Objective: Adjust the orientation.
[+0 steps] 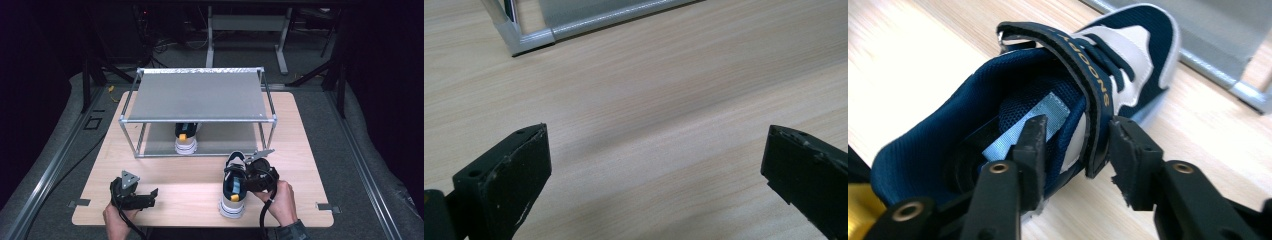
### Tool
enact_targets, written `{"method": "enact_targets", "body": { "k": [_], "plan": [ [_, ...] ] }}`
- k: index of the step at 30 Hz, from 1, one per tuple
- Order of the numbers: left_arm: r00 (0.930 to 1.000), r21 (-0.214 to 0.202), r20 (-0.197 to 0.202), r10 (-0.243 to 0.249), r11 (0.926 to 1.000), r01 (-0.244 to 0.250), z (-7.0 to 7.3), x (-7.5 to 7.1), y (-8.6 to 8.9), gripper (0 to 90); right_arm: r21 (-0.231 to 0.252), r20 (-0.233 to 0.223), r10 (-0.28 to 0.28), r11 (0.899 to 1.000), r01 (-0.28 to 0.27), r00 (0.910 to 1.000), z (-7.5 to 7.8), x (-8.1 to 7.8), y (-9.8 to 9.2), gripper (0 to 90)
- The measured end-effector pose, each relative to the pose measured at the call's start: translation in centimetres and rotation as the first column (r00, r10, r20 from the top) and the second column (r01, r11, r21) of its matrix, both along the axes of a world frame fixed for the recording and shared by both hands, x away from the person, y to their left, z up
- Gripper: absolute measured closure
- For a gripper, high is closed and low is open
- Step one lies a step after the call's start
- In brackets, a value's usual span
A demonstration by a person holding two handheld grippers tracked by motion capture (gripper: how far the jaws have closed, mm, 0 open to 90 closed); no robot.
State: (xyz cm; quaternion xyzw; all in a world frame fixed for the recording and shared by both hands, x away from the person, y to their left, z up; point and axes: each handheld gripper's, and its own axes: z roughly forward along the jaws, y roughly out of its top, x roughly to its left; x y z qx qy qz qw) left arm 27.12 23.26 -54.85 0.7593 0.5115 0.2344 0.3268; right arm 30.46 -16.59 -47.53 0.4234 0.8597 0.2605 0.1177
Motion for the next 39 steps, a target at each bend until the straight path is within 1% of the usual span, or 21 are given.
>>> {"method": "enact_targets", "body": {
  "k": [4, 8, 11, 12, 13, 14, 16, 19, 21, 22, 23, 24, 26, 29, 30, 31, 34, 35, 37, 38, 39],
  "plan": [
    [1.0, 0.006, 0.002, -0.003, 1.0, 0.003, 0.0, 0.0, -0.2, 0.0, -0.031, 0.013, 0.019, 0.999, -0.018, 0.9997, 0.2, 0.1, -0.7, 65.7],
    [1.0, 0.006, 0.001, -0.002, 1.0, 0.002, 0.0, 0.0, -0.2, 0.0, -0.045, 0.028, -0.003, 0.999, 0.004, 0.9996, 0.2, 0.4, -1.7, 68.0],
    [1.0, 0.006, 0.003, 0.0, 1.0, 0.0, 0.1, 0.0, -0.2, 0.0, -0.049, 0.039, -0.027, 0.998, 0.029, 0.9989, 0.1, 0.7, -2.4, 67.0],
    [1.0, 0.004, 0.005, 0.002, 1.0, -0.002, 0.1, 0.0, -0.1, 0.0, -0.032, 0.042, -0.031, 0.999, 0.032, 0.9987, 0.1, 0.8, -2.5, 65.4],
    [1.0, 0.003, 0.005, 0.004, 1.0, -0.004, 0.1, -0.1, -0.1, 0.0, -0.045, 0.042, -0.052, 0.998, 0.054, 0.9977, 0.1, 0.8, -2.6, 62.0],
    [1.0, 0.004, 0.005, 0.006, 1.0, -0.006, 0.1, -0.1, -0.1, 0.0, -0.038, 0.044, -0.069, 0.997, 0.071, 0.9966, 0.0, 0.8, -2.8, 56.7],
    [0.9999, 0.003, 0.007, 0.007, 1.0, -0.007, 0.1, -0.1, 0.0, 0.0, 0.009, 0.048, -0.104, 0.995, 0.104, 0.9934, 0.0, 0.6, -3.1, 45.7],
    [0.9999, 0.003, 0.005, 0.009, 1.0, -0.009, 0.0, -0.2, 0.0, 0.0, 0.057, 0.056, -0.169, 0.985, 0.166, 0.984, 0.4, -0.2, -3.4, 30.7],
    [1.0, 0.003, 0.003, 0.009, 1.0, -0.009, 0.0, -0.3, 0.1, 0.0, 0.094, 0.06, -0.181, 0.98, 0.175, 0.9817, 0.6, -1.0, -3.5, 21.0],
    [1.0, 0.004, 0.002, 0.009, 1.0, -0.009, 0.0, -0.3, 0.1, 0.0, 0.099, 0.064, -0.197, 0.977, 0.191, 0.9782, 0.6, -1.4, -3.5, 16.6],
    [0.9999, 0.005, 0.002, 0.01, 0.9999, -0.01, 0.0, -0.3, 0.1, 0.0, 0.116, 0.068, -0.201, 0.974, 0.193, 0.9771, 0.7, -1.8, -3.4, 13.5],
    [0.9999, 0.005, 0.002, 0.01, 0.9999, -0.01, 0.0, -0.3, 0.1, 0.0, 0.113, 0.068, -0.205, 0.974, 0.197, 0.9763, 0.7, -2.2, -3.3, 11.3],
    [1.0, 0.006, 0.002, 0.008, 0.9999, -0.008, 0.0, -0.3, 0.0, 0.0, 0.11, 0.079, -0.202, 0.975, 0.193, 0.9761, 0.6, -2.9, -2.9, 0.0],
    [0.9999, 0.002, 0.006, 0.011, 0.9999, -0.011, 0.0, -0.3, 0.0, 0.0, 0.122, 0.083, -0.201, 0.974, 0.19, 0.976, 0.2, -3.7, -2.4, 0.0],
    [0.9999, 0.002, 0.007, 0.01, 0.9999, -0.01, 0.0, -0.3, -0.1, 0.0, 0.124, 0.079, -0.195, 0.975, 0.184, 0.9777, 0.1, -3.9, -2.4, 0.0],
    [1.0, 0.002, 0.005, 0.008, 1.0, -0.008, 0.0, -0.4, -0.1, 0.0, 0.115, 0.077, -0.201, 0.975, 0.192, 0.9765, -0.1, -4.1, -2.2, 0.0],
    [1.0, 0.005, 0.006, 0.005, 1.0, -0.005, 0.1, -0.4, -0.2, 0.0, 0.119, 0.071, -0.197, 0.975, 0.188, 0.9778, -0.8, -4.4, -1.7, 0.0],
    [1.0, 0.003, 0.007, 0.006, 1.0, -0.006, 0.0, -0.4, -0.2, 0.0, 0.106, 0.07, -0.195, 0.977, 0.187, 0.9783, -1.1, -4.4, -1.5, 0.0],
    [1.0, 0.002, 0.006, 0.006, 1.0, -0.006, 0.0, -0.4, -0.2, 0.0, 0.113, 0.099, -0.208, 0.974, 0.196, 0.9732, -1.7, -4.7, -1.1, 0.0],
    [0.9999, 0.002, 0.007, 0.008, 1.0, -0.008, 0.0, -0.4, -0.2, 0.0, 0.1, 0.096, -0.213, 0.974, 0.203, 0.9724, -2.0, -4.7, -1.0, 0.0],
    [0.9999, 0.0, 0.009, 0.009, 1.0, -0.009, -0.1, -0.4, -0.2, 0.0, 0.109, 0.098, -0.223, 0.971, 0.213, 0.9697, -2.4, -4.8, -0.8, 0.0]
  ]
}}
